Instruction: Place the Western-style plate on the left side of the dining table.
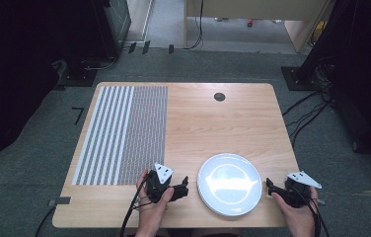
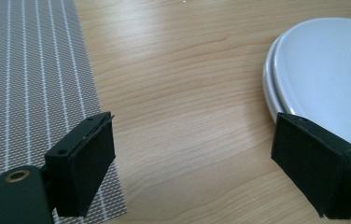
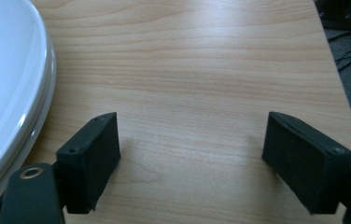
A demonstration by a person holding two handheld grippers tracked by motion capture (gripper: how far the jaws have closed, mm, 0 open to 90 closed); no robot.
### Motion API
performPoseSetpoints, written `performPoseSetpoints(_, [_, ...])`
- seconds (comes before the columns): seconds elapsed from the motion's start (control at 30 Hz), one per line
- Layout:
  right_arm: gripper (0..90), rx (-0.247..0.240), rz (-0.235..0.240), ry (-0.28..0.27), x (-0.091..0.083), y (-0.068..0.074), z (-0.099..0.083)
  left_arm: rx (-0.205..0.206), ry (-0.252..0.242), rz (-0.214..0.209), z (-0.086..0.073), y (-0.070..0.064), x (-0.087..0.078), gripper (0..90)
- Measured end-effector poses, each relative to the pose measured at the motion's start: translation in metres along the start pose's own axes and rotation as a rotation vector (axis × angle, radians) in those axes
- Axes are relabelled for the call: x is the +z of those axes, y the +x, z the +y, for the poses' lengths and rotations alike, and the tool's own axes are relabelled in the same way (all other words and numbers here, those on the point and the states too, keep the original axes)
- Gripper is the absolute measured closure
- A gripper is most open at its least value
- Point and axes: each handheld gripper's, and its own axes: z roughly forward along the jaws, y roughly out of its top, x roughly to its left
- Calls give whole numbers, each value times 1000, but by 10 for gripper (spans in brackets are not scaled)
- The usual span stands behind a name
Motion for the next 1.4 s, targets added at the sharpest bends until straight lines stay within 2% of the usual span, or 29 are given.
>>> performPoseSetpoints(0.1, [255, 36, -19, -20, -4, -3, -2, -2, -8, -9, 1, -3, 2, 134])
performPoseSetpoints(0.3, [285, 100, -31, -68, -13, -6, -1, -3, -7, -21, 2, -8, 7, 134])
performPoseSetpoints(0.43, [291, 103, -31, -100, -20, -2, 1, 2, 0, -31, 1, -14, 10, 135])
performPoseSetpoints(0.53, [395, 99, 7, -128, -25, 0, 2, 17, 9, -45, -2, -22, 14, 135])
performPoseSetpoints(0.57, [395, 99, 7, -128, -25, 0, 2, 17, 9, -45, -2, -22, 14, 135])
performPoseSetpoints(0.6, [451, 101, 53, -165, -30, 2, 3, 24, 14, -52, -3, -26, 16, 142])
performPoseSetpoints(0.67, [465, 105, 67, -175, -31, 3, 3, 25, 15, -59, -3, -28, 17, 147])
performPoseSetpoints(0.7, [498, 120, 105, -207, -34, 5, 3, 33, 23, -67, -5, -32, 20, 151])
performPoseSetpoints(0.73, [498, 120, 105, -207, -34, 5, 3, 33, 23, -67, -5, -32, 20, 158])
performPoseSetpoints(0.77, [533, 138, 144, -211, -35, 8, 4, 37, 24, -68, -5, -36, 21, 181])
performPoseSetpoints(0.83, [543, 146, 153, -203, -35, 9, 4, 37, 25, -65, -6, -37, 21, 219])
performPoseSetpoints(0.9, [588, 177, 176, -204, -38, 12, 4, 9, 37, -80, -6, -41, 23, 220])
performPoseSetpoints(1.0, [607, 202, 200, -223, -39, 13, 4, 5, 40, -83, -7, -43, 24, 231])
performPoseSetpoints(1.07, [679, 220, 229, -229, -40, 15, 4, 10, 44, -84, -9, -48, 25, 238])
performPoseSetpoints(1.1, [679, 220, 229, -229, -40, 15, 4, 10, 44, -84, -9, -48, 25, 243])
performPoseSetpoints(1.2, [698, 203, 246, -176, -34, 22, 2, 17, 53, -86, -12, -53, 28, 262])
performPoseSetpoints(1.3, [698, 200, 250, -156, -30, 25, 1, 27, 53, -77, -13, -56, 28, 287])
performPoseSetpoints(1.4, [703, 206, 258, -124, -27, 28, 0, 34, 51, -86, -13, -57, 27, 302])
